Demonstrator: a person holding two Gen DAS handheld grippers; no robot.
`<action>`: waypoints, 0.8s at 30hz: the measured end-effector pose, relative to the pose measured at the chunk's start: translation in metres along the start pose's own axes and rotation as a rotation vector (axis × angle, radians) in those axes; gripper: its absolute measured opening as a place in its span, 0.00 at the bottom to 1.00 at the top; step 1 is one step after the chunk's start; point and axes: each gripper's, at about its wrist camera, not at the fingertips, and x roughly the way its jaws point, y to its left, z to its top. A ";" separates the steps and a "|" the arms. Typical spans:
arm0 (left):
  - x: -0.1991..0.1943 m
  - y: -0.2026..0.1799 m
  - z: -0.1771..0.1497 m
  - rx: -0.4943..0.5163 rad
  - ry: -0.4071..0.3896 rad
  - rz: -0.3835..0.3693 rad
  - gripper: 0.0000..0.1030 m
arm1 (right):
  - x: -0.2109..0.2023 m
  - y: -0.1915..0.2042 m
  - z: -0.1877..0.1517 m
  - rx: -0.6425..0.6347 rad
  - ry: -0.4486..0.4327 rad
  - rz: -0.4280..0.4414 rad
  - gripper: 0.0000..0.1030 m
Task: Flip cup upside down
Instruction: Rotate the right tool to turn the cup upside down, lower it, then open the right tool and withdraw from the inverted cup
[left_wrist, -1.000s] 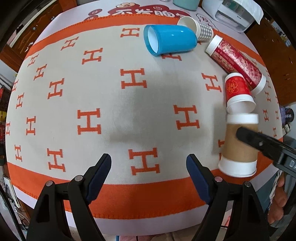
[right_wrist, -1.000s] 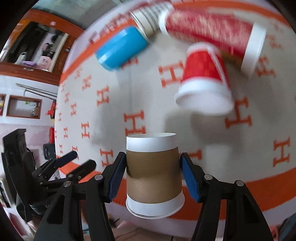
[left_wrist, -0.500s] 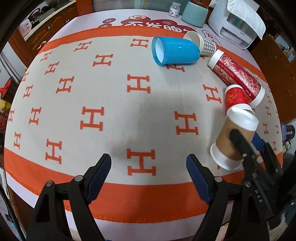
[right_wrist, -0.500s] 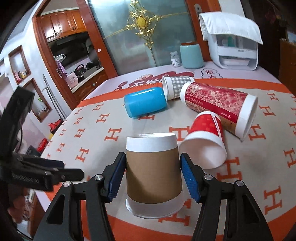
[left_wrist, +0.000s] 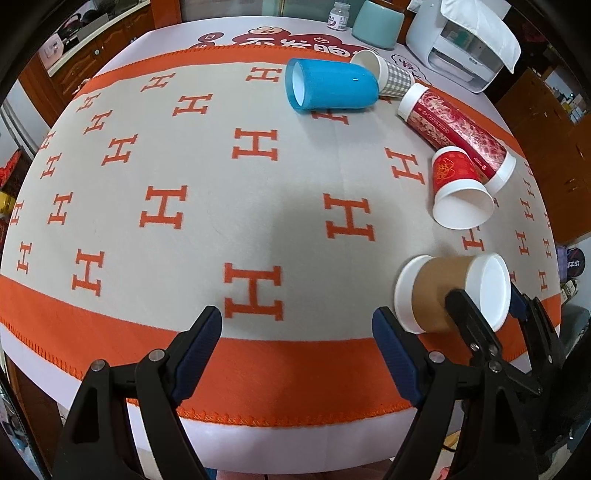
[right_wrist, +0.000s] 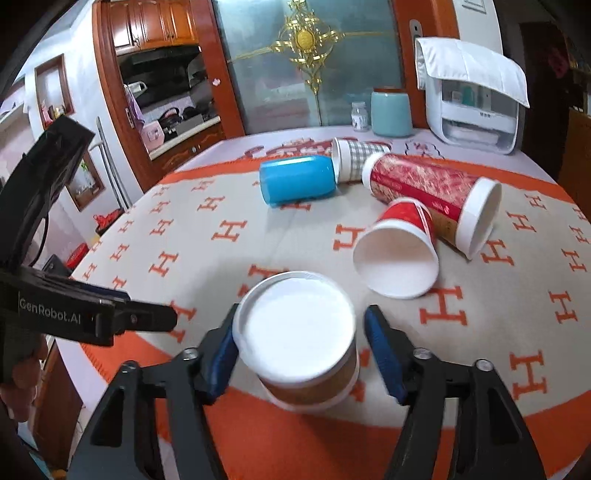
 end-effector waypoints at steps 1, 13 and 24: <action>-0.001 -0.001 -0.001 0.000 0.000 0.000 0.83 | -0.004 -0.002 -0.001 0.010 0.006 0.004 0.69; -0.021 -0.024 -0.022 0.031 -0.059 0.036 0.86 | -0.060 -0.030 -0.006 0.121 0.098 0.061 0.69; -0.090 -0.057 -0.031 0.091 -0.191 0.048 0.94 | -0.119 -0.039 0.031 0.157 0.139 0.002 0.69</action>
